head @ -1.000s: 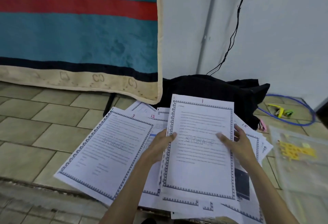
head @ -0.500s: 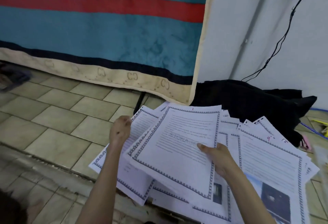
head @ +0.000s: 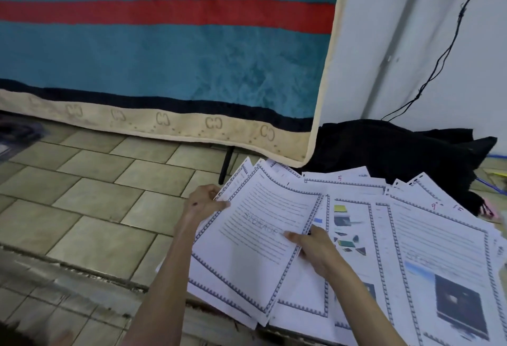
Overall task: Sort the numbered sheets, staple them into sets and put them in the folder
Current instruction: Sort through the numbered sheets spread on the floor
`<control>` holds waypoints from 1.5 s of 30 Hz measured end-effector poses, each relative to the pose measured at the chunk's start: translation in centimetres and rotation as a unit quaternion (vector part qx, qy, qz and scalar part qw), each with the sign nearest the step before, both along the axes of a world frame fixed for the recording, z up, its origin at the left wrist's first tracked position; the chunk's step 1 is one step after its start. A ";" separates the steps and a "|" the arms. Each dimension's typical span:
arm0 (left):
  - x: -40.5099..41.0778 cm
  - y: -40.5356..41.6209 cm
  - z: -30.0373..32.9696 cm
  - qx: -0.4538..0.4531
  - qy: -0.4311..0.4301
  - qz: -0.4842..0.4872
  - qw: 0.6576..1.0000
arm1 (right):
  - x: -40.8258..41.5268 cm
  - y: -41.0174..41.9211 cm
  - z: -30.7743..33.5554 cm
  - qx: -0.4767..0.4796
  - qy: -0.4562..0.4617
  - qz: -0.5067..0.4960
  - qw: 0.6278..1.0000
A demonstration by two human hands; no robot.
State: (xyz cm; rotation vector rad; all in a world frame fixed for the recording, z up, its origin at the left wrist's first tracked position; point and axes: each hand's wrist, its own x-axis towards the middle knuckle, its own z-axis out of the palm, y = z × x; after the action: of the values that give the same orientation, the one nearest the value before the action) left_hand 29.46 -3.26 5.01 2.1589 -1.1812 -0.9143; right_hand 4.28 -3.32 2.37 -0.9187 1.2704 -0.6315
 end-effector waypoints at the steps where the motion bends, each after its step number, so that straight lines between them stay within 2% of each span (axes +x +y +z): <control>1: 0.1 -0.1 0.3 -0.006 0.018 -0.013 1.000 | 0.1 0.0 0.1 0.013 -0.011 -0.006 1.000; 5: 0.5 0.1 4.1 -0.033 0.097 -0.077 0.992 | 0.4 0.3 0.7 0.030 -0.063 -0.038 0.997; 8: 0.9 0.9 7.9 -0.076 0.135 -0.093 0.984 | 0.5 0.6 1.9 0.015 -0.147 -0.072 0.986; 10: 0.1 1.1 9.8 -0.114 0.209 -0.094 0.967 | 0.1 0.4 3.2 -0.011 -0.209 -0.097 0.973; 11: -0.8 1.2 10.6 -0.127 0.256 -0.099 0.953 | -0.4 0.1 4.0 -0.038 -0.207 -0.109 0.972; 12: -2.0 1.2 11.1 -0.141 0.280 -0.108 0.944 | -1.0 -0.3 5.0 -0.071 -0.188 -0.120 0.972; 15: -6.5 0.4 11.5 -0.221 0.233 -0.095 0.942 | -3.6 -1.3 8.8 -0.198 -0.123 -0.142 0.962; 18: -11.3 -1.0 11.5 -0.313 0.223 -0.075 0.920 | -6.9 -2.1 12.9 -0.316 -0.066 -0.172 0.931; 21: -15.9 -2.4 11.5 -0.347 0.250 -0.071 0.901 | -10.9 -3.0 14.8 -0.388 -0.003 -0.200 0.900; 25: -21.1 -3.7 9.3 -0.318 0.307 -0.119 0.889 | -15.9 -3.0 13.7 -0.399 0.069 -0.220 0.888; 32: -25.0 -5.1 3.0 -0.228 0.287 -0.194 0.910 | -21.1 -2.4 7.9 -0.336 0.164 -0.193 0.907; 36: -25.5 -5.6 2.4 -0.163 0.312 -0.210 0.912 | -24.5 -3.2 6.3 -0.319 0.236 -0.238 0.886; 37: -25.1 -5.7 2.1 -0.146 0.305 -0.204 0.919 | -25.6 -3.2 6.2 -0.306 0.246 -0.250 0.885; 38: -24.5 -5.7 1.7 -0.134 0.259 -0.196 0.936 | -26.6 -3.0 6.4 -0.289 0.257 -0.254 0.887; 40: -22.4 -6.2 -0.3 -0.125 0.069 -0.155 0.978 | -28.9 -2.8 6.3 -0.259 0.300 -0.231 0.889; 42: -20.0 -6.0 -2.0 -0.094 -0.082 -0.089 0.988 | -30.3 -2.3 6.0 -0.214 0.364 -0.187 0.887; 45: -17.5 -5.8 -3.6 -0.019 -0.166 -0.046 0.985 | -31.5 -1.7 4.1 -0.151 0.427 -0.185 0.872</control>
State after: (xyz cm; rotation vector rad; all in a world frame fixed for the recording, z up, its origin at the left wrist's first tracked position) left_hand 11.94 -9.06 1.40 2.3028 -1.4522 -0.5747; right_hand -27.20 -5.01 6.48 -1.2954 2.2247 -0.7657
